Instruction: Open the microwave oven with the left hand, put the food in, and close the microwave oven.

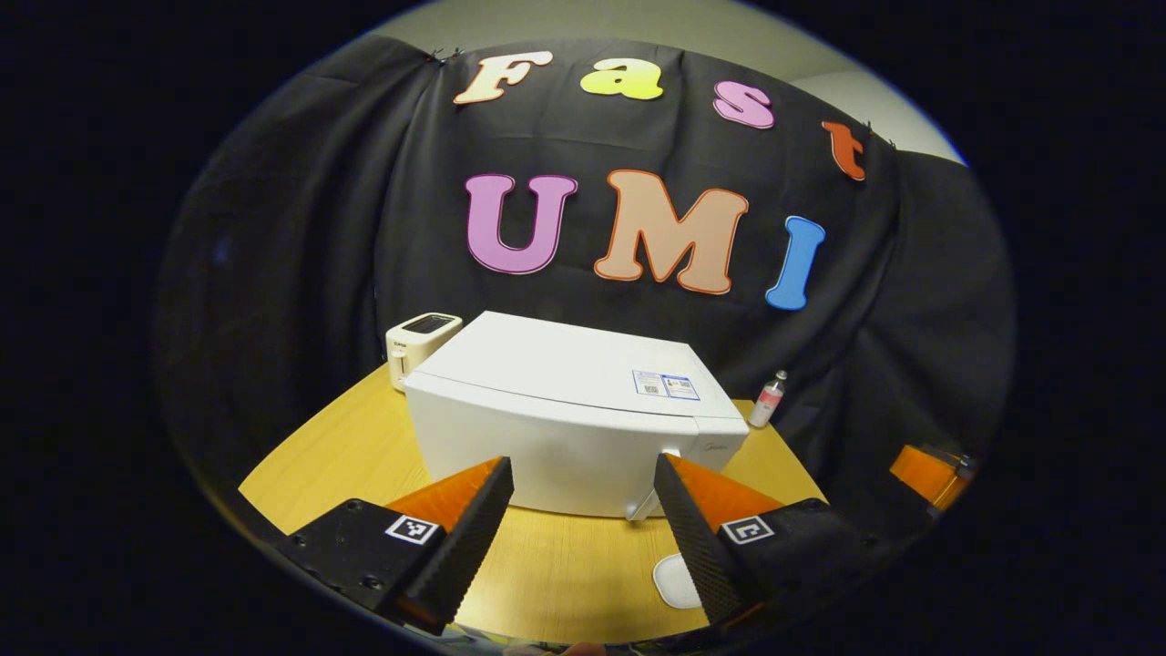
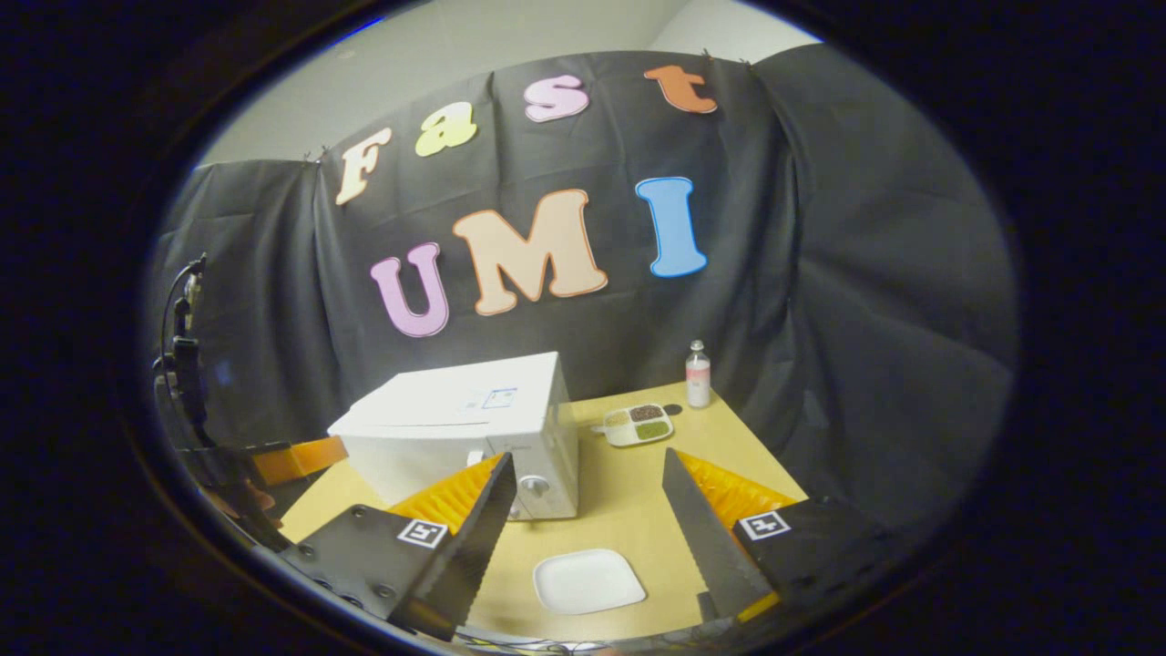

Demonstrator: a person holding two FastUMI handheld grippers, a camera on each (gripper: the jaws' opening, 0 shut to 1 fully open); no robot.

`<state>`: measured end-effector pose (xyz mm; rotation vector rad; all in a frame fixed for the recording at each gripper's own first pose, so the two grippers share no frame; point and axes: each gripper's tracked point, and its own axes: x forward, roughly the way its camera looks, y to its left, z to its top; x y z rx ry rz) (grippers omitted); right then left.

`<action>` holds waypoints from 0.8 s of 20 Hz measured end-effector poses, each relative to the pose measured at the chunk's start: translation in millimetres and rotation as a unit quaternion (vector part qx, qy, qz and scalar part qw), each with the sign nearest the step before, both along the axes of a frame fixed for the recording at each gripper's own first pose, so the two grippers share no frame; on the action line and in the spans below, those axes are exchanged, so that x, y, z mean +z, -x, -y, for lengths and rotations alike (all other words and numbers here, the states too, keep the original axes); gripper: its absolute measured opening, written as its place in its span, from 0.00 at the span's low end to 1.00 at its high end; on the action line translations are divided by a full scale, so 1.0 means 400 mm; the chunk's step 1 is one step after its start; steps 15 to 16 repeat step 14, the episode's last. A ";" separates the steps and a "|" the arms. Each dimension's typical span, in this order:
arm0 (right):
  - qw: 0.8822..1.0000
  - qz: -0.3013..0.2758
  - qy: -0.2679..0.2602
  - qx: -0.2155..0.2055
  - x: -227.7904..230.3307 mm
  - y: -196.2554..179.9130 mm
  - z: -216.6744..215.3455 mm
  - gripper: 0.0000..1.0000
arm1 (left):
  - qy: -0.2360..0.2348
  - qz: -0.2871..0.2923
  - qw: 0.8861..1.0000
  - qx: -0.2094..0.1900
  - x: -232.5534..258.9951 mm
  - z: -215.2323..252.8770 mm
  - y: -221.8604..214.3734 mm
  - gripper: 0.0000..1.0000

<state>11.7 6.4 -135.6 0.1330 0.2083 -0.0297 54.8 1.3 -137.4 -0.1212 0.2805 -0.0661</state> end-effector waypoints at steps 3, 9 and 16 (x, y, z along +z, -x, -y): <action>1.000 -0.001 0.002 0.006 0.001 0.009 -0.003 0.91 | 0.000 0.006 1.000 0.003 0.014 -0.008 0.008 0.97; 1.000 -0.001 0.002 0.013 0.005 0.029 0.001 0.91 | -0.018 0.011 1.000 -0.009 0.014 0.013 0.020 0.97; 1.000 -0.004 0.000 0.015 0.007 0.040 0.020 0.92 | -0.024 0.011 0.999 -0.020 0.011 0.049 0.023 0.97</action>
